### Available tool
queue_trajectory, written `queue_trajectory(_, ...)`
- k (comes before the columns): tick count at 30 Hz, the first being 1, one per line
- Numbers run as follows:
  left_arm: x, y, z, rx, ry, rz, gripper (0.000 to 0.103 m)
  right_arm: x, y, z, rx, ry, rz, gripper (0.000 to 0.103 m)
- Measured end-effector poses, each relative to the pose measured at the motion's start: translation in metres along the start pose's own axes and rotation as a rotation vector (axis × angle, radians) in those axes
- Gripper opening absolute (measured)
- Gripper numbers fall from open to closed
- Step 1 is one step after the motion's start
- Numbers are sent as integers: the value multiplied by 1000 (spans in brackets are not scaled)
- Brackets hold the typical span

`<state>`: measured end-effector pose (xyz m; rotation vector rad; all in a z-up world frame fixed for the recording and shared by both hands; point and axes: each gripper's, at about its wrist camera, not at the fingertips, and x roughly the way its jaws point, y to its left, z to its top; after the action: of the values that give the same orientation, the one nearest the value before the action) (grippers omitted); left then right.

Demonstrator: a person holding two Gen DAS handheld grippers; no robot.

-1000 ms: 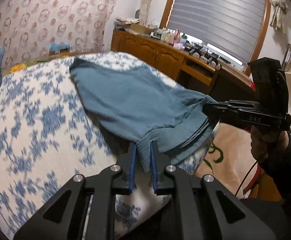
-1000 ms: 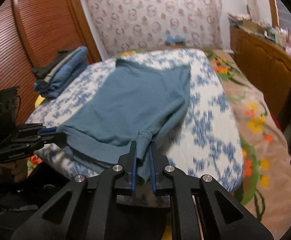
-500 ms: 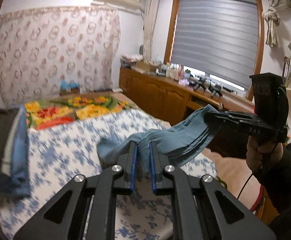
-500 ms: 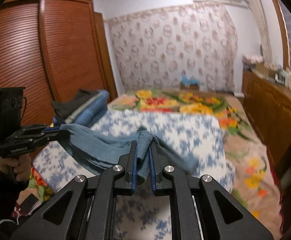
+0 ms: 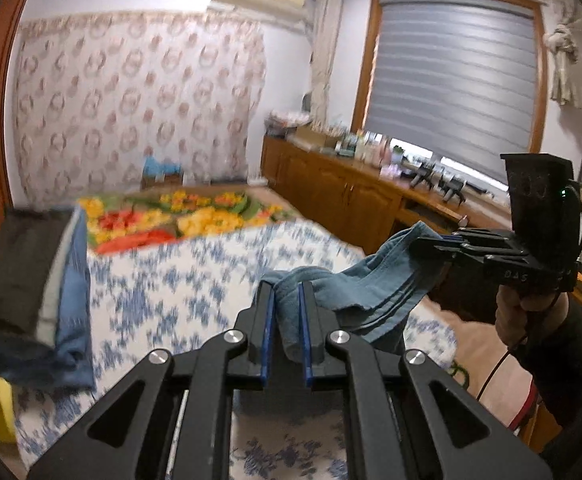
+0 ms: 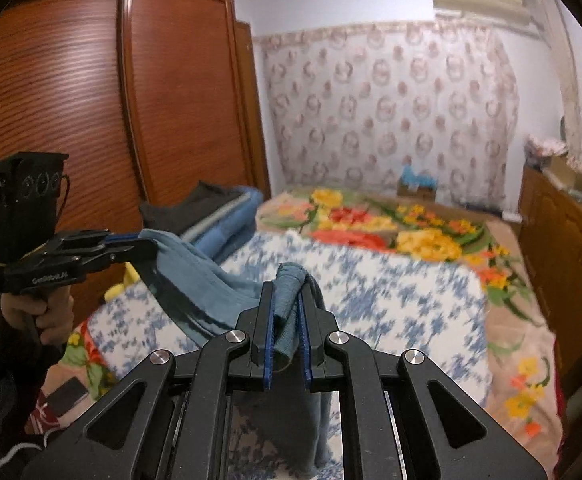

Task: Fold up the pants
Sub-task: 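Lift the folded shorts with the left tool while the right tool grasps and lifts too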

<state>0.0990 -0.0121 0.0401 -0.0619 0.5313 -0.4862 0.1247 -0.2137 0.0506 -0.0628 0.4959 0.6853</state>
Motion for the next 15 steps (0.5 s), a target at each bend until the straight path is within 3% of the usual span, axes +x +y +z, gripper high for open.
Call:
queue_trajectory(4, 31, 14, -19, -34, 65, 4, 8, 40, -13, -22, 41, 84, 21, 8)
queue_trajectory(8, 57, 29, -17, -52, 93, 26, 8, 72, -28, -30, 61, 138, 31, 8)
queue_trajectory(11, 71, 39, 4, -42, 87, 42, 8, 93, -39, -15, 36, 148, 17, 8)
queue_trajectory(15, 85, 54, 59, -1, 40, 81, 8, 112, -56, 30, 3, 111, -11, 7)
